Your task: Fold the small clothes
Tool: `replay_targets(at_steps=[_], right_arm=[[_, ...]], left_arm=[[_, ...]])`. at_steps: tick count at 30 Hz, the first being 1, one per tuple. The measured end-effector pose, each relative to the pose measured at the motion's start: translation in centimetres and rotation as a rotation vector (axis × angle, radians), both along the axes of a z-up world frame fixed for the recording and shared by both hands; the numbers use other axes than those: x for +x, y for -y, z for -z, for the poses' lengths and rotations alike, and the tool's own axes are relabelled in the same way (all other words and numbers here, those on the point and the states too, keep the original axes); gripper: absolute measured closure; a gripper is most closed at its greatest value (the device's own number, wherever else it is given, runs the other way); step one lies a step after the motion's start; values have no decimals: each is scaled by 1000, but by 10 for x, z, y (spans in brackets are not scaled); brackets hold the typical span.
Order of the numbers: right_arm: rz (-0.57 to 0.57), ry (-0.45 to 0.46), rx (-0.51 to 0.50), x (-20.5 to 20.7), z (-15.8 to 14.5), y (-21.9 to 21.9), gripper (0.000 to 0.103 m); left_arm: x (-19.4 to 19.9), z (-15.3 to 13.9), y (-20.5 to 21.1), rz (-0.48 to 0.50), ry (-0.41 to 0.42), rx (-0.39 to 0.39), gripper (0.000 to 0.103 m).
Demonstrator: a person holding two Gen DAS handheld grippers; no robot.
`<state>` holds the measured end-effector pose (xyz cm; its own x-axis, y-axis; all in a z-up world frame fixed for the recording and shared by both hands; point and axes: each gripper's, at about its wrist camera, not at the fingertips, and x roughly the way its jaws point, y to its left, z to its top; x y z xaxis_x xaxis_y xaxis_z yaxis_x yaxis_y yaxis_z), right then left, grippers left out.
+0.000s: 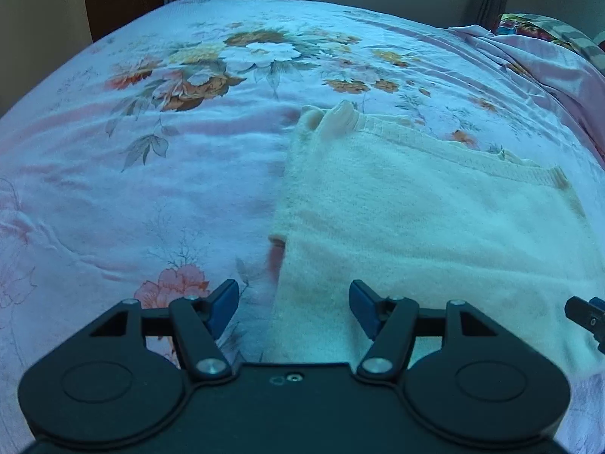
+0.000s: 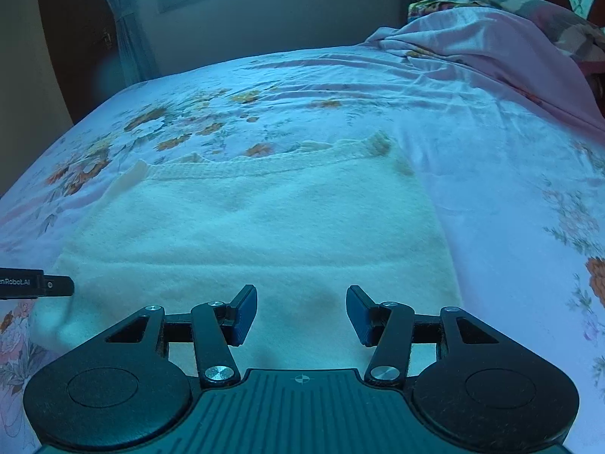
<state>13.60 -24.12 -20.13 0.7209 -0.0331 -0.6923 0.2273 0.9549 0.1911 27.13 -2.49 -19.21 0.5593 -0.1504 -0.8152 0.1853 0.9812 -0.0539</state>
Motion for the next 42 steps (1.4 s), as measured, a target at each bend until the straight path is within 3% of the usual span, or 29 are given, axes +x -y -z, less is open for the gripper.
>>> replay_targets(at_steps=[8,13,14,16,20,23,26,30,32,35,38,42], right_arm=[[-23,-1,1,30,5,-5,51],[-29,-26,-9,37,18,-3,51],[-33,-25,-17,38,18,-2,51],[-19,6,-28,39,12,2,51],[7,18,-44,59,6,20,51],[20,14,-42,83,4,35,51],[23,15,-49,106,3,44,51],[49,-25,-138,130,16,54,51],[75,-79,-183,139,31,64,49],[84,-92,-153,141,40,75,43],[81,-92,-160,138,32,69,43],[63,-22,-50,111,17,56,43]], left_arm=[[23,10,0,-6,-19,-12,34],[28,15,-1,5,-18,-8,24],[28,13,-3,3,-16,-14,25],[29,5,-6,-11,9,-39,39],[40,-14,2,4,75,-61,43],[54,-19,24,69,105,-55,43],[74,-9,53,129,84,-44,43],[106,16,68,94,49,32,41],[117,23,63,60,42,32,32],[122,26,58,53,37,40,22],[113,21,50,57,31,33,26],[88,13,38,74,34,28,30]])
